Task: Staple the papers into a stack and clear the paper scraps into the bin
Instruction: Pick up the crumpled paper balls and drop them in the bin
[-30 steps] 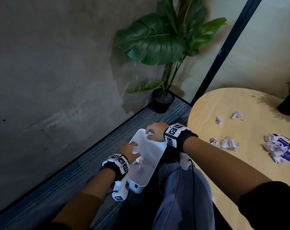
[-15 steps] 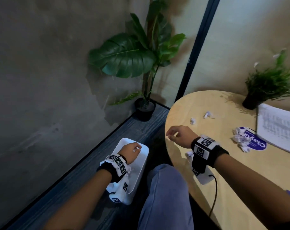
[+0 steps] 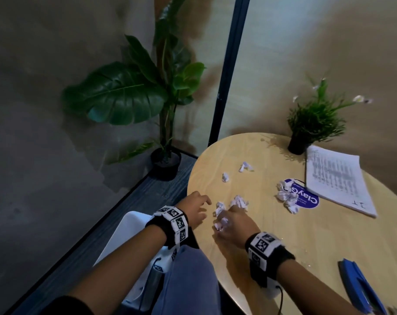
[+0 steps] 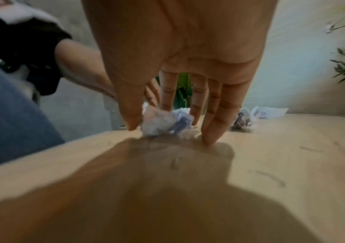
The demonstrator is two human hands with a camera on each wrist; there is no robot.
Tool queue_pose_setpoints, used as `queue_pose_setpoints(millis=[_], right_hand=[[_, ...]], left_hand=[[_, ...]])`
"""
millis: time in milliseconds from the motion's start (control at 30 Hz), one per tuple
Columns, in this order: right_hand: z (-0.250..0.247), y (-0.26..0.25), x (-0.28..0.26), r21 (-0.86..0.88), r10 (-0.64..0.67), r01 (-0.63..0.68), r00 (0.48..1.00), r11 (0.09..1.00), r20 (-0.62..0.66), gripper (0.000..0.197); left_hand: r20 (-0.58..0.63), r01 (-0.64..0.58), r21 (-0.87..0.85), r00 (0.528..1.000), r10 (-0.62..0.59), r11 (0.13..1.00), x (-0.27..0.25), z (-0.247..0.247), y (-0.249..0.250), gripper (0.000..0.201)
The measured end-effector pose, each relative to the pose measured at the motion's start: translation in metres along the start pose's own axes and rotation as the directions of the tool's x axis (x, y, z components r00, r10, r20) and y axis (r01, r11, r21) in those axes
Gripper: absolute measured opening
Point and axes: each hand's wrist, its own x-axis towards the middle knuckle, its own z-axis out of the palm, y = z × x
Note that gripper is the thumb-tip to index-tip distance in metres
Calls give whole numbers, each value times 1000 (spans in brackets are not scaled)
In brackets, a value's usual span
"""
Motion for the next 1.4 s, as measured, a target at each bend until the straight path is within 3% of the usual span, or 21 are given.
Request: queue_pose_setpoints(millis=[100,233,300,400,500,600,700,800,900,1100,1200,1333,1400], right_hand=[[8,3,4,-55,-8,10,1000,998,29,29],[1,17,0,137,-5,2,1000,991,22,15],[-8,25,-2,253,5,-6,1000,967,6,18],[-25,39,2,344,134,-90,985,935,-105,14],[-33,51,17,313,220,-162,962,936,-160,6],[-34,55,34,211,242,-213,963,954,-121,33],[-34,53,44,146,228,-227,974,963,11,67],[-30,53,50,127,199,-207,977,970,79,81],[-24,55,54,118,208,-215,976,969,69,69],[-19,65,51,251,216,-197,975,948,-48,7],[-23,84,42,303,251,-218,965,928,-73,22],[-35,118,22,314,363,-303,919,900,-155,35],[-45,137,14,311,419,-354,891,882,-176,34]], left_hand=[[59,-39,84,998,34,996,6,10,2,46],[64,-66,96,996,60,993,11,5,1,58],[83,-73,111,995,64,991,15,-1,4,65],[119,-100,145,989,83,984,28,-8,18,70],[161,-131,148,981,107,980,40,-9,34,71],[206,-135,235,975,87,963,48,-7,45,66],[225,-87,299,974,18,950,55,-2,45,59],[206,-50,293,978,-12,955,58,3,41,44],[150,-28,263,989,-12,964,62,7,38,24],[135,0,231,990,-32,973,81,3,38,11],[106,28,213,993,-52,977,94,-3,44,16],[36,76,172,996,-83,982,111,-7,54,42],[-5,116,140,993,-117,983,118,-10,57,32]])
